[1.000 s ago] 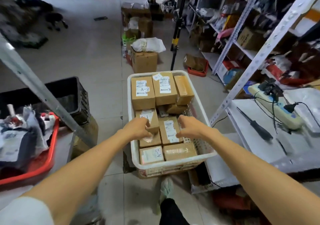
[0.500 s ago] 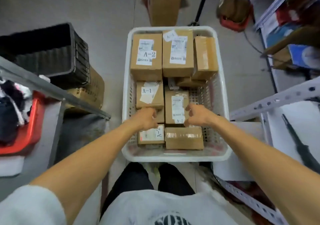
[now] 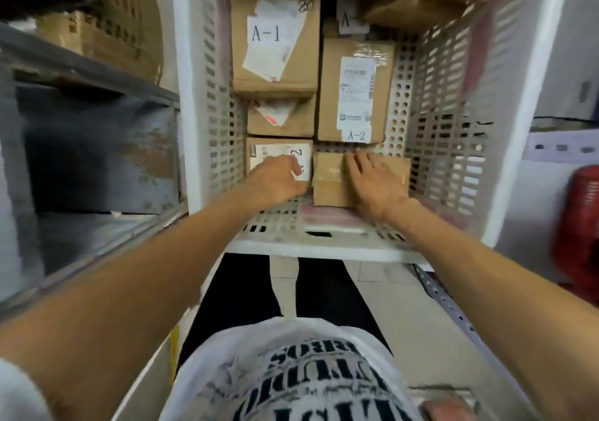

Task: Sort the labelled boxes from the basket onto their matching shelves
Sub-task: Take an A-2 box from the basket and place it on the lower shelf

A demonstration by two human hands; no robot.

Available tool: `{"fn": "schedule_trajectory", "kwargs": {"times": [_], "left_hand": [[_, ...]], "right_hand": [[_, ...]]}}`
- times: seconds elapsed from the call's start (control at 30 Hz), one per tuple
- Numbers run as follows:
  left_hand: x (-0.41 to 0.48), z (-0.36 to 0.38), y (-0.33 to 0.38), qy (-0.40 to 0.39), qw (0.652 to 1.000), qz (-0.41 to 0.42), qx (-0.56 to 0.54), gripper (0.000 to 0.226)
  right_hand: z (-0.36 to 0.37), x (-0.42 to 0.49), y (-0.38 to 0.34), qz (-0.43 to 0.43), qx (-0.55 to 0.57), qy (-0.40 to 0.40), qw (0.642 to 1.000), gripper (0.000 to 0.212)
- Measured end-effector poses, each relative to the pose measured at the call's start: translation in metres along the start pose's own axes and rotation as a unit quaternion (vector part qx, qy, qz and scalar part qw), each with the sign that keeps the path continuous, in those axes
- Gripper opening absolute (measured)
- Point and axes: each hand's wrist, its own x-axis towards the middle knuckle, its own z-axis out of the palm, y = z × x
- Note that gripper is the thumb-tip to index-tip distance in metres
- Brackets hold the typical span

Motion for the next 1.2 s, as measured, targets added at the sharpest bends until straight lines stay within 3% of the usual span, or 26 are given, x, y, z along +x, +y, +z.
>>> {"fn": "schedule_trajectory", "kwargs": {"times": [0.17, 0.27, 0.47, 0.73, 0.97, 1.07, 1.2], "left_hand": [[0.002, 0.017, -0.008, -0.012, 1.0, -0.01, -0.022, 0.03], [-0.001, 0.018, -0.009, -0.013, 0.999, -0.012, -0.032, 0.037], [0.005, 0.012, -0.013, 0.009, 0.999, -0.024, -0.028, 0.033], [-0.006, -0.008, -0.008, 0.035, 0.999, -0.01, -0.018, 0.031], [-0.037, -0.05, 0.013, 0.069, 0.997, 0.028, -0.018, 0.032], [-0.056, -0.073, 0.029, 0.073, 0.996, 0.049, -0.001, 0.037], [-0.09, -0.109, 0.056, 0.1, 0.991, 0.091, 0.011, 0.036]], "right_hand": [[0.007, 0.023, 0.002, 0.009, -0.031, -0.033, 0.999, 0.124], [0.004, 0.029, 0.005, -0.009, -0.051, -0.011, 0.999, 0.142], [0.013, 0.029, 0.006, 0.004, -0.055, 0.036, 0.998, 0.142], [-0.006, 0.01, 0.013, 0.012, -0.039, 0.054, 0.998, 0.114], [-0.056, -0.046, 0.031, 0.008, 0.003, 0.073, 0.997, 0.111], [-0.092, -0.07, 0.036, 0.038, 0.088, 0.102, 0.99, 0.101], [-0.151, -0.099, 0.043, 0.081, 0.235, 0.17, 0.954, 0.087]]}}
